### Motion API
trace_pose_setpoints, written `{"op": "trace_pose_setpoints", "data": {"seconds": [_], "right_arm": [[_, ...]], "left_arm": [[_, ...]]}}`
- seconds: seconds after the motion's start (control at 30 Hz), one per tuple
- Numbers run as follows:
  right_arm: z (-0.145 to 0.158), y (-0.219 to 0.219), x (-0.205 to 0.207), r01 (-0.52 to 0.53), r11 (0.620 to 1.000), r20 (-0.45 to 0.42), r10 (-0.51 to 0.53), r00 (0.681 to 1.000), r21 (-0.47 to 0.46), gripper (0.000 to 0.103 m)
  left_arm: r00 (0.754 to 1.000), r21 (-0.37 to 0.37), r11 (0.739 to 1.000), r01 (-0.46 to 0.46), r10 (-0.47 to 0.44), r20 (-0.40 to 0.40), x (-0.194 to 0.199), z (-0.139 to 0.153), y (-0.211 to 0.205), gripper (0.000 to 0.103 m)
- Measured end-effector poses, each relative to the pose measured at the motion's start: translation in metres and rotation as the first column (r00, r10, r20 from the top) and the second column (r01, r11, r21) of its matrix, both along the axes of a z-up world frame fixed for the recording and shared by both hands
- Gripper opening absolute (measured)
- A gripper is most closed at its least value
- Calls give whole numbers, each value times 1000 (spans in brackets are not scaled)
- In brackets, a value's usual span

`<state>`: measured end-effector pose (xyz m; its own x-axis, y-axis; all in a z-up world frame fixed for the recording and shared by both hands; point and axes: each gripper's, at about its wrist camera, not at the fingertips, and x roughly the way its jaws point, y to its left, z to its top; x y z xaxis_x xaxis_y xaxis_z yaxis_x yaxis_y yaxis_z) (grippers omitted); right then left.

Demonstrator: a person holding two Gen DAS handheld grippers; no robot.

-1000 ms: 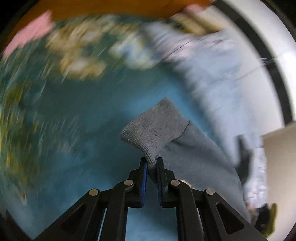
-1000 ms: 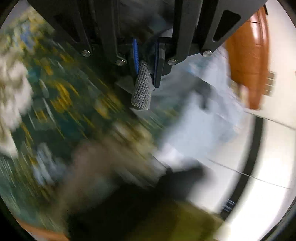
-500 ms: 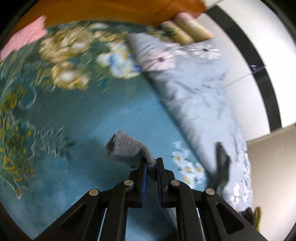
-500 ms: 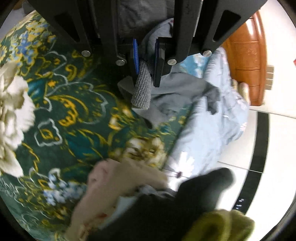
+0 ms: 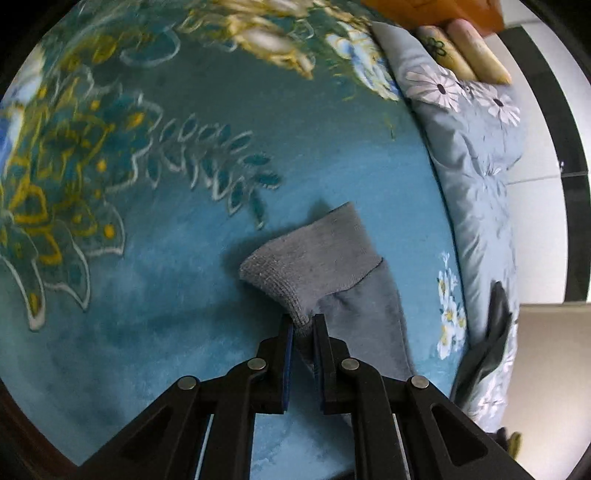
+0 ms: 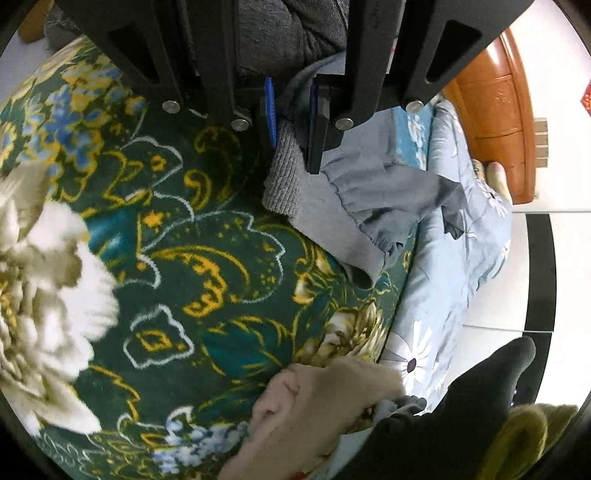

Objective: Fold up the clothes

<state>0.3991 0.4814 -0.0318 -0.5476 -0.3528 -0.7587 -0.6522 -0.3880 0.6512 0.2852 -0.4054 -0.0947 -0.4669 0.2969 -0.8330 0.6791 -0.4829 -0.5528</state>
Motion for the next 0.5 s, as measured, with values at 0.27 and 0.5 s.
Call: {"op": "trace_pose_setpoints", "data": {"seconds": [0.27, 0.5], "right_arm": [[16, 6, -4, -45, 998, -18, 46, 999, 39, 27], [32, 30, 9, 10, 988, 38, -16, 999, 155, 33]], "left_arm": [[999, -16, 1000, 6, -6, -48, -3, 25, -13, 41], [994, -80, 995, 52, -59, -87, -30, 54, -3, 46]]}}
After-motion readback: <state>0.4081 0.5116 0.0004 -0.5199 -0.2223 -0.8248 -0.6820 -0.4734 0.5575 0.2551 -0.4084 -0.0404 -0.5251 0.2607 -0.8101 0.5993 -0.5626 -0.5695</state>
